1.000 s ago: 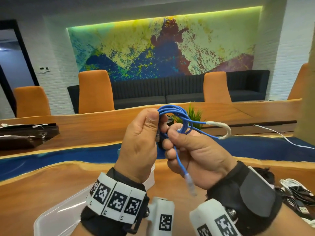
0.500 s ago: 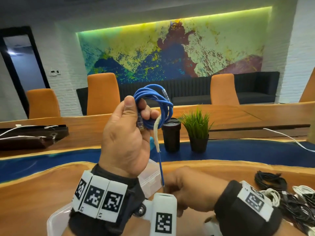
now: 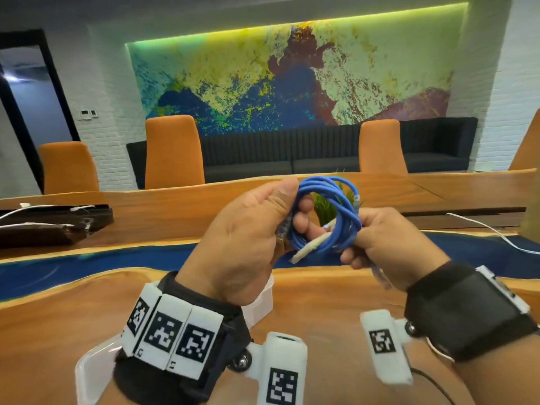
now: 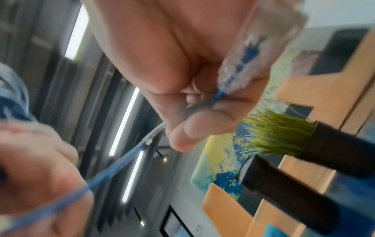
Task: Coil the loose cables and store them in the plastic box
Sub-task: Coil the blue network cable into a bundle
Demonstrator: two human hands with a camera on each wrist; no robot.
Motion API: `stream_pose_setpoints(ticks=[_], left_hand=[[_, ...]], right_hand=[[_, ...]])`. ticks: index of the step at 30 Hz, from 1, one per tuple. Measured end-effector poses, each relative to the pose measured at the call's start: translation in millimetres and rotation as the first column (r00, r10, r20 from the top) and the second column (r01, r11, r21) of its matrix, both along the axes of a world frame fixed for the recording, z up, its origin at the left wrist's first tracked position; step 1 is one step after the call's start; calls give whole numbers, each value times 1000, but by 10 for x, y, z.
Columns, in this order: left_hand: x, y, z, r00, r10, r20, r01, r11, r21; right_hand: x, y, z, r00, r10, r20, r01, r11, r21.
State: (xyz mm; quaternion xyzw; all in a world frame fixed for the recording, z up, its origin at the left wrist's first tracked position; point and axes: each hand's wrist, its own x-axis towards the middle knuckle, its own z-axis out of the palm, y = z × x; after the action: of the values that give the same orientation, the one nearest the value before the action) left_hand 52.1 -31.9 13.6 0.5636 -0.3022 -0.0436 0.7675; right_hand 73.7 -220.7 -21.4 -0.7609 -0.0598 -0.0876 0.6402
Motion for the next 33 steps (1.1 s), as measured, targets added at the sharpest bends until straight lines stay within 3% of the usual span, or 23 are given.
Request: stream_pose_setpoints(ticks=[3, 9, 16, 18, 21, 23, 26, 29, 33], left_hand=[[13, -26, -60, 999, 29, 28, -32, 991, 126], [-40, -51, -88, 942, 129, 308, -234, 914, 331], [24, -50, -113, 828, 311, 466, -443, 873, 203], [77, -32, -141, 847, 316, 427, -433, 877, 209], [144, -64, -228, 958, 194, 213, -239, 948, 211], [159, -90, -249, 977, 172, 126, -192, 968, 162], [191, -85, -226, 970, 235, 67, -238, 970, 56], [260, -26, -210, 947, 318, 36, -318, 948, -16], [323, 16, -249, 906, 411, 106, -414, 910, 10]], right_hand=[[-57, -77, 124, 998, 55, 40, -61, 983, 172], [-125, -109, 290, 991, 83, 109, -120, 906, 406], [-235, -53, 375, 970, 118, 212, -207, 860, 467], [-245, -49, 374, 968, 125, 220, -215, 864, 455], [-251, -15, 355, 961, 131, 243, -229, 869, 438], [-244, -38, 356, 962, 114, 248, -213, 883, 419], [-244, -164, 349, 974, 102, 202, -163, 934, 319], [-245, -201, 300, 985, 95, 145, -88, 995, -53], [-240, -145, 259, 986, 108, 129, -52, 925, -377]])
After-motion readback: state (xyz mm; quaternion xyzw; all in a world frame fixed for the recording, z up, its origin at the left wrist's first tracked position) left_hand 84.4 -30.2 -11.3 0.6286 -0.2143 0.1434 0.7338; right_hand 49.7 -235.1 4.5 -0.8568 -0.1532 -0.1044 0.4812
